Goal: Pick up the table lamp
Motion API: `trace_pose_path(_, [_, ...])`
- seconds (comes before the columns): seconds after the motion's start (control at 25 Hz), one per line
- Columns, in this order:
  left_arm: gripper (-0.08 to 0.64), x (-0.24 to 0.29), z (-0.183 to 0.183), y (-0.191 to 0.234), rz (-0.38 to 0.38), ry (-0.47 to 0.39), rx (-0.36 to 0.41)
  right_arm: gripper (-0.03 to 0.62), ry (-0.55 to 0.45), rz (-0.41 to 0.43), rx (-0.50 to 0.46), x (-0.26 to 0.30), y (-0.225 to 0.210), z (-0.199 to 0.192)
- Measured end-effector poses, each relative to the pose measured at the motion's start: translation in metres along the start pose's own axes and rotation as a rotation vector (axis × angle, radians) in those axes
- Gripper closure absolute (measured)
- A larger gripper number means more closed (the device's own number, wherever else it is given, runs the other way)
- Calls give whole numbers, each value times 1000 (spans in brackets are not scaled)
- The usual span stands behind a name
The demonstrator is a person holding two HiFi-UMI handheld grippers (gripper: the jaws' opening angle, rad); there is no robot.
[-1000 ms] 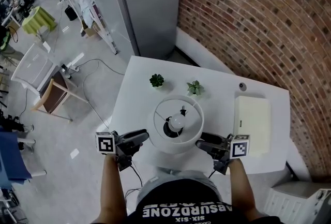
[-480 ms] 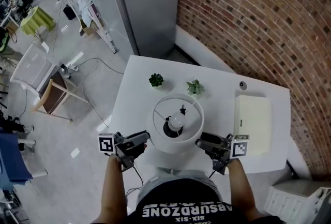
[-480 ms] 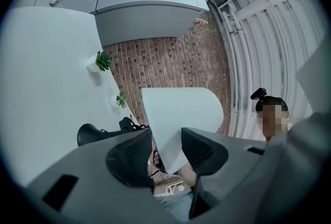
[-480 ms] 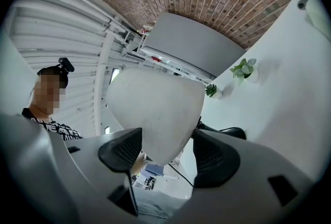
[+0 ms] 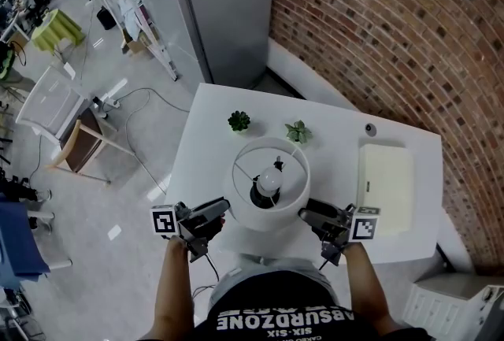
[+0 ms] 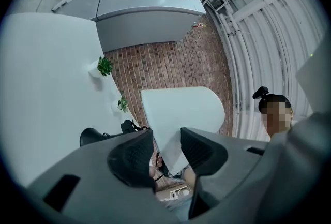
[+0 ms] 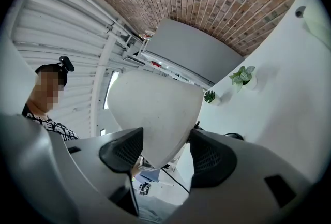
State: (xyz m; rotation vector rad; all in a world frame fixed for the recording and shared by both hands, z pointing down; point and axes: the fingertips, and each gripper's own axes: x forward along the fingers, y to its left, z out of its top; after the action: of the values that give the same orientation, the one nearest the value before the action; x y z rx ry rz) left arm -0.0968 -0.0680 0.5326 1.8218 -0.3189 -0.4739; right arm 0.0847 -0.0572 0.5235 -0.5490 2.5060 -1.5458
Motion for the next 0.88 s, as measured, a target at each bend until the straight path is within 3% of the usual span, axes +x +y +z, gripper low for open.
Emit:
trace_pose_path(0.48, [394,0,-6,-4,9,26,37,330,-10,-6,-17,-2,4,5])
trace_pose_path(0.88, [397,2,3,-15,-3,1,69,336,-32,7,-36,0,15,14])
